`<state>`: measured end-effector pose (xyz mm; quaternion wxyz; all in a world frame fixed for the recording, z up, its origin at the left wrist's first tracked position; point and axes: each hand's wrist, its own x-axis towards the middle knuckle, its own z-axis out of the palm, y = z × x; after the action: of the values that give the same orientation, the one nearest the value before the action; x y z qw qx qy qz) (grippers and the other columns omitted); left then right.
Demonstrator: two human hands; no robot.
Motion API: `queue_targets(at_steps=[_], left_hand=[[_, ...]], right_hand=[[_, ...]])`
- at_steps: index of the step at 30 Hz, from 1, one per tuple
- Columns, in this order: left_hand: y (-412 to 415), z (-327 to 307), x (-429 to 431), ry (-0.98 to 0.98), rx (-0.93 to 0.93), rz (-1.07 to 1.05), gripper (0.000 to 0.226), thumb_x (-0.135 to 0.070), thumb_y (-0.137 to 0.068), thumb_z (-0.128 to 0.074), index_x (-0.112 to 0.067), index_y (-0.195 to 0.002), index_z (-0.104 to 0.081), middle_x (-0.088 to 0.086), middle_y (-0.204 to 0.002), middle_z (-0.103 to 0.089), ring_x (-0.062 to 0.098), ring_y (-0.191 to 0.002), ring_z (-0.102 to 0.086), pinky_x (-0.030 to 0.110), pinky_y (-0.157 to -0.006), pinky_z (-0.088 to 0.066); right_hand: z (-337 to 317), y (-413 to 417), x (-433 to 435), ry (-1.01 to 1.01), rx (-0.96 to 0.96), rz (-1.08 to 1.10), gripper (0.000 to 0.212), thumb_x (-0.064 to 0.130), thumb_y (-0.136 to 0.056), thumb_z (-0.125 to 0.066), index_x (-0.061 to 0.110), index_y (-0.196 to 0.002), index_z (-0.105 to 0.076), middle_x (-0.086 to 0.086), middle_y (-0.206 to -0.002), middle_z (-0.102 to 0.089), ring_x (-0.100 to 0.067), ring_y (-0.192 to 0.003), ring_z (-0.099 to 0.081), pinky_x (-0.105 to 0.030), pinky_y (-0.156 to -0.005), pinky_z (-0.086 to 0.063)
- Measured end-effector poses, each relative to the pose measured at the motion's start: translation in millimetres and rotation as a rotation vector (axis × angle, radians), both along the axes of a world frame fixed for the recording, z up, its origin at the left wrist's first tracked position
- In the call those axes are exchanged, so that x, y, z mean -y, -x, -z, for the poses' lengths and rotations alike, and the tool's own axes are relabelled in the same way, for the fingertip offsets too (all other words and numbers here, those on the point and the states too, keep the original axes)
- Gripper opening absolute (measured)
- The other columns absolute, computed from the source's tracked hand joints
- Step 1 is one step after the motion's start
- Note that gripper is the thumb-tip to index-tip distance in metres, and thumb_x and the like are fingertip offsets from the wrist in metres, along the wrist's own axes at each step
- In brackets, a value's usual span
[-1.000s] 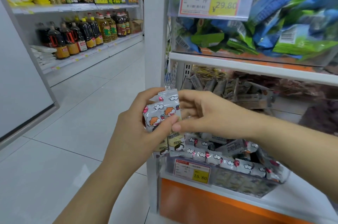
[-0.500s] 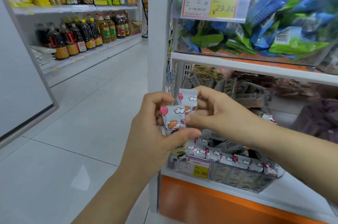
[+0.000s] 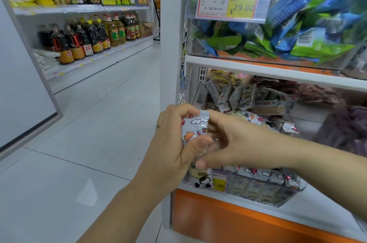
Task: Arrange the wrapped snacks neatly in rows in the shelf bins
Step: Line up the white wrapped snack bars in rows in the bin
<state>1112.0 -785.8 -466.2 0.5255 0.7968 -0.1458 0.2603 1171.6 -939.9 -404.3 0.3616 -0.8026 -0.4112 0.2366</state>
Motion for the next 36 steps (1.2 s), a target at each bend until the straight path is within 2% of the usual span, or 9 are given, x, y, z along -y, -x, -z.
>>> queue_targets(at_steps=[5, 8, 10, 13, 16, 20, 28, 31, 36], left_hand=[[0.6, 1.0, 1.5, -0.069, -0.002, -0.025, 0.046, -0.08, -0.081, -0.027, -0.059, -0.122, -0.028, -0.02, -0.114, -0.038, 0.012, -0.114, -0.048, 0.034, -0.095, -0.045], [-3.3, 0.0, -9.8, -0.032, 0.048, -0.161, 0.043, -0.069, -0.088, -0.031, -0.047, -0.125, -0.033, -0.026, -0.117, -0.037, -0.004, -0.118, -0.042, 0.009, -0.096, -0.034], [-6.2, -0.1, -19.3, 0.022, 0.047, -0.272, 0.033, -0.055, -0.09, -0.037, -0.043, -0.121, -0.039, -0.024, -0.117, -0.042, -0.009, -0.112, -0.044, 0.004, -0.092, -0.033], [-9.2, 2.4, -28.4, 0.026, 0.002, -0.372, 0.029, -0.043, -0.089, -0.043, -0.037, -0.117, -0.047, -0.023, -0.116, -0.047, -0.006, -0.108, -0.048, 0.002, -0.088, -0.035], [-10.3, 4.3, -30.0, -0.026, -0.028, -0.396, 0.03, -0.039, -0.088, -0.044, -0.033, -0.117, -0.05, -0.017, -0.116, -0.051, -0.006, -0.108, -0.049, 0.0, -0.087, -0.033], [-9.8, 2.6, -29.8, -0.052, -0.031, -0.404, 0.029, -0.039, -0.088, -0.045, -0.034, -0.116, -0.051, -0.017, -0.115, -0.052, -0.009, -0.105, -0.048, -0.001, -0.086, -0.033], [-6.4, -0.2, -35.0, -0.034, -0.057, -0.405, 0.024, -0.033, -0.09, -0.05, -0.046, -0.11, -0.046, -0.024, -0.113, -0.051, -0.006, -0.102, -0.051, -0.002, -0.078, -0.035], [-5.9, -1.1, -35.9, -0.044, -0.057, -0.4, 0.024, -0.032, -0.091, -0.051, -0.049, -0.107, -0.045, -0.026, -0.112, -0.051, -0.007, -0.101, -0.051, -0.002, -0.076, -0.036], [-8.0, -0.1, -36.3, -0.041, -0.054, -0.39, 0.021, -0.036, -0.093, -0.048, -0.045, -0.111, -0.046, -0.024, -0.112, -0.051, -0.004, -0.099, -0.052, 0.001, -0.078, -0.038]], right_hand=[[-2.5, 1.3, -0.4, -0.113, -0.026, 0.06, 0.059, 0.008, -0.072, -0.078, 0.023, -0.122, -0.05, 0.015, -0.085, -0.065, -0.004, -0.08, -0.064, -0.024, -0.073, -0.051], [-10.8, -16.0, 5.3, -0.125, 0.193, 0.26, 0.067, 0.017, -0.07, -0.079, 0.032, -0.124, -0.042, 0.006, -0.101, -0.068, -0.011, -0.09, -0.066, -0.025, -0.073, -0.05], [-17.0, -30.6, 8.3, -0.023, 0.359, 0.393, 0.069, 0.022, -0.074, -0.076, 0.034, -0.128, -0.035, 0.001, -0.103, -0.065, -0.018, -0.089, -0.064, -0.026, -0.073, -0.048], [-12.0, -47.6, 4.7, 0.063, 0.426, 0.421, 0.078, 0.026, -0.074, -0.076, 0.018, -0.138, -0.033, 0.003, -0.089, -0.063, -0.012, -0.071, -0.061, -0.016, -0.055, -0.044], [2.4, -56.2, -3.8, 0.115, 0.491, 0.396, 0.088, 0.026, -0.075, -0.077, 0.019, -0.145, -0.025, 0.001, -0.111, -0.058, -0.016, -0.096, -0.059, -0.02, -0.075, -0.042], [17.6, -70.5, -16.8, 0.2, 0.567, 0.316, 0.083, 0.023, -0.073, -0.077, 0.019, -0.142, -0.031, -0.009, -0.108, -0.064, -0.002, -0.066, -0.056, -0.03, -0.074, -0.048], [34.8, -99.8, -33.1, 0.236, 0.373, 0.257, 0.084, 0.023, -0.072, -0.081, 0.015, -0.14, -0.033, -0.004, -0.136, -0.048, -0.019, -0.118, -0.051, -0.022, -0.095, -0.037], [42.6, -102.6, -35.4, 0.21, 0.284, 0.283, 0.083, 0.025, -0.071, -0.082, 0.016, -0.139, -0.035, 0.002, -0.132, -0.049, -0.012, -0.114, -0.049, -0.016, -0.09, -0.034], [49.5, -100.9, -33.0, 0.215, 0.162, 0.337, 0.074, 0.023, -0.071, -0.081, 0.02, -0.133, -0.041, 0.003, -0.12, -0.057, -0.016, -0.105, -0.058, -0.027, -0.093, -0.043]])
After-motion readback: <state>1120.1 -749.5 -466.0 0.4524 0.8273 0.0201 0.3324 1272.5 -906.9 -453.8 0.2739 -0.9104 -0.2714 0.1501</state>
